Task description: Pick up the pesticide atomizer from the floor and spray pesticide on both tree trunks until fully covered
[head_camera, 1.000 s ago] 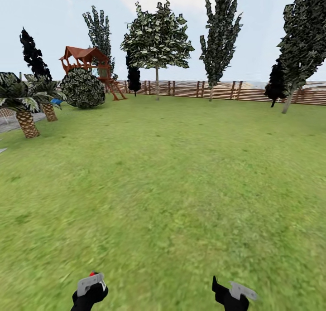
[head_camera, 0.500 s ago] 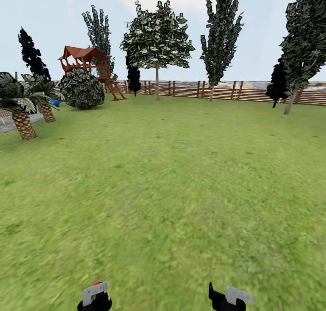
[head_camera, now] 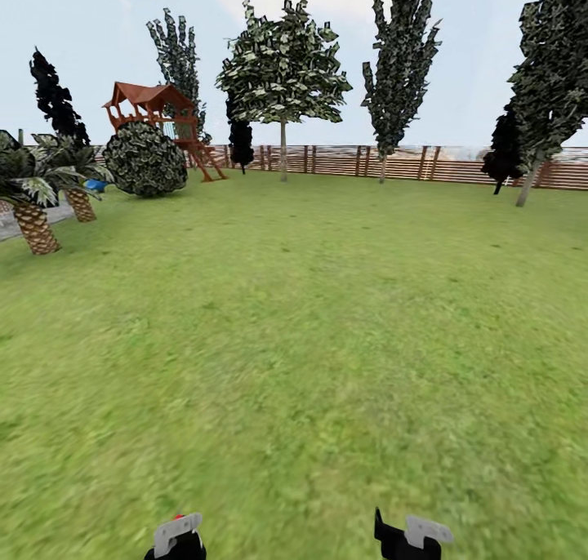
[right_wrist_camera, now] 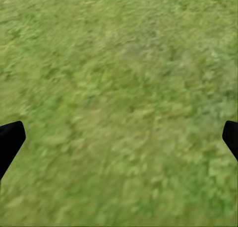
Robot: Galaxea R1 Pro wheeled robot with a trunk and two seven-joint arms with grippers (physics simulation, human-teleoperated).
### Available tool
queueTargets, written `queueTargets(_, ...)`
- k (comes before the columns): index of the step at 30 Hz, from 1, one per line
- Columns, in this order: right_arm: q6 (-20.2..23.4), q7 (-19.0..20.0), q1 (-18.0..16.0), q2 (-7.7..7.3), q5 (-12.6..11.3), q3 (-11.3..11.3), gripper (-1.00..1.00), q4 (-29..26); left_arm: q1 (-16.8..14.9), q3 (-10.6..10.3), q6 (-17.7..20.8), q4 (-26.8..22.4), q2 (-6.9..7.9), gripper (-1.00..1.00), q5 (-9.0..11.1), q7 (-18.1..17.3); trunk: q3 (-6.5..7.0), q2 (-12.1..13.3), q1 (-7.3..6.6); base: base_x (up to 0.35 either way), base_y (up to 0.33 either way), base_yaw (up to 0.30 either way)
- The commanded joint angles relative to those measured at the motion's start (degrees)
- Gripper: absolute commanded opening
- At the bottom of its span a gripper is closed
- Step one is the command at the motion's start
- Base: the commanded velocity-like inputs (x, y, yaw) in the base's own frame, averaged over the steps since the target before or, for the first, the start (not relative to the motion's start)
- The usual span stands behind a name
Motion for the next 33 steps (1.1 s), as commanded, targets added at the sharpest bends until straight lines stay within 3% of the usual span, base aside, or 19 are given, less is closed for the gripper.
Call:
queueTargets(1, -0.31, -0.38, -0.07, -0.05, -0.57, 0.46, 1.0, 0.01, -0.08, -0.49, -0.29, -0.09, 0.08, -1.0, 0.15, 0.61, -0.13, -0.13, 0.07, 0.339, 0.0, 0.0)
queueTargets(26, -0.25, -0.5, -0.07, 0.03, -0.6, 0.5, 1.0, 0.01, -0.08, -0.47, -0.29, -0.11, 0.07, -1.0, 0.09, 0.75, -0.13, -0.13, 0.07, 0.339, 0.0, 0.0)
queueTargets(33, -0.24, -0.73, -0.07, 0.08, -0.6, 0.49, 1.0, 0.01, -0.08, -0.4, -0.22, -0.14, 0.07, -1.0, 0.14, 0.93, -0.13, -0.13, 0.07, 0.339, 0.0, -0.139)
